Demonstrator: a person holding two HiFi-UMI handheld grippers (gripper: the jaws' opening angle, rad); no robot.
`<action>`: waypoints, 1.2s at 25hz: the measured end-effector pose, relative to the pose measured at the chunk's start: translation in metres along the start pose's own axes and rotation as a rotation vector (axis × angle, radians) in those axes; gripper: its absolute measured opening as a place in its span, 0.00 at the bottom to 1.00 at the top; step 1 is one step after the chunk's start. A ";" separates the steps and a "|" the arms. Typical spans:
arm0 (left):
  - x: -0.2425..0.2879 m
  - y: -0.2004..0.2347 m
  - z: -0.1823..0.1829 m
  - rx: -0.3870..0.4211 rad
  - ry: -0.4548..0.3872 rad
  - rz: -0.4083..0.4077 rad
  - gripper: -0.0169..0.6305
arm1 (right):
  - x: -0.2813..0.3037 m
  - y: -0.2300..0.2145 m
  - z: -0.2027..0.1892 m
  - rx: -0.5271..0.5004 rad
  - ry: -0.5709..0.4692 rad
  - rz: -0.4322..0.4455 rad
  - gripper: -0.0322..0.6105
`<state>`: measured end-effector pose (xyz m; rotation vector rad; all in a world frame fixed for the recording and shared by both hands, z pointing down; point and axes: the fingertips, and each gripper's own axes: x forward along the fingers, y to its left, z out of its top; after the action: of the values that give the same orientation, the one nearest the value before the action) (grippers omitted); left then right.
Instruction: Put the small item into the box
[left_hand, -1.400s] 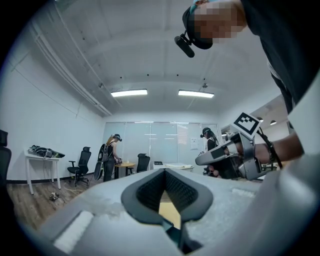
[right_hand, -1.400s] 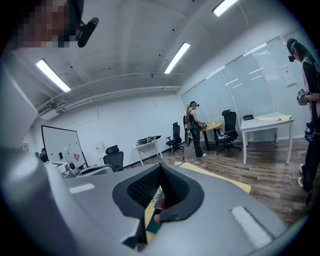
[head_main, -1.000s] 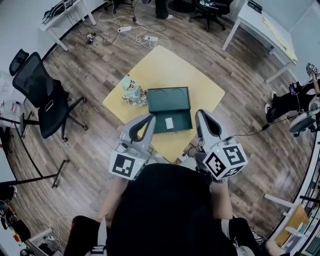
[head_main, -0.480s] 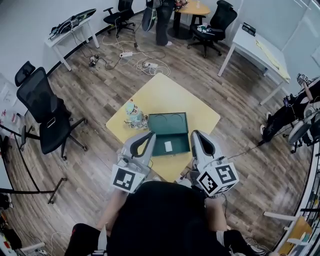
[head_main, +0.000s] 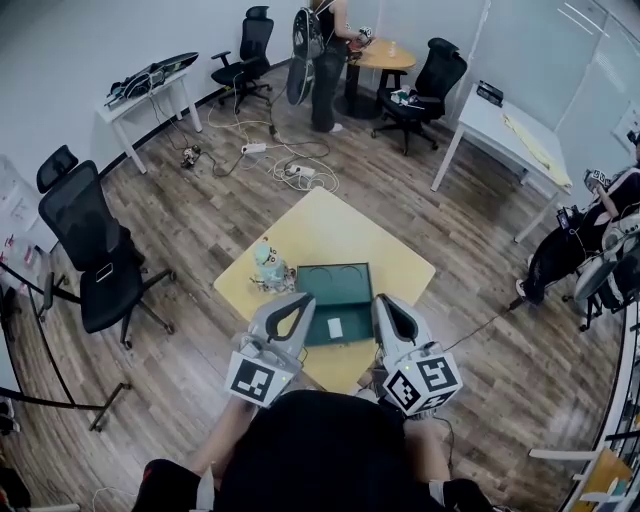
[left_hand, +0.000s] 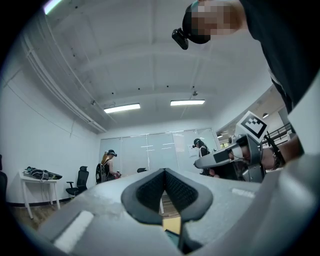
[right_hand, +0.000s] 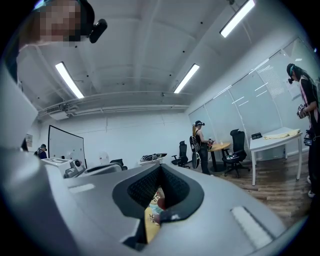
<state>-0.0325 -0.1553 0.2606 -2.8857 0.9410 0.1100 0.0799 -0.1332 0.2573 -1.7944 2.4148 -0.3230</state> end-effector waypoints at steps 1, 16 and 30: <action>0.000 -0.002 0.000 0.002 0.001 -0.003 0.03 | 0.000 0.001 0.001 0.000 -0.003 0.003 0.05; 0.019 -0.022 0.003 0.020 -0.019 -0.063 0.03 | -0.013 -0.006 0.009 -0.016 -0.032 -0.016 0.05; 0.020 -0.022 -0.010 -0.009 -0.003 -0.075 0.03 | -0.011 -0.008 0.002 -0.024 -0.025 -0.022 0.05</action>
<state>-0.0031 -0.1502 0.2699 -2.9236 0.8320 0.1125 0.0912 -0.1247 0.2570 -1.8243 2.3943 -0.2735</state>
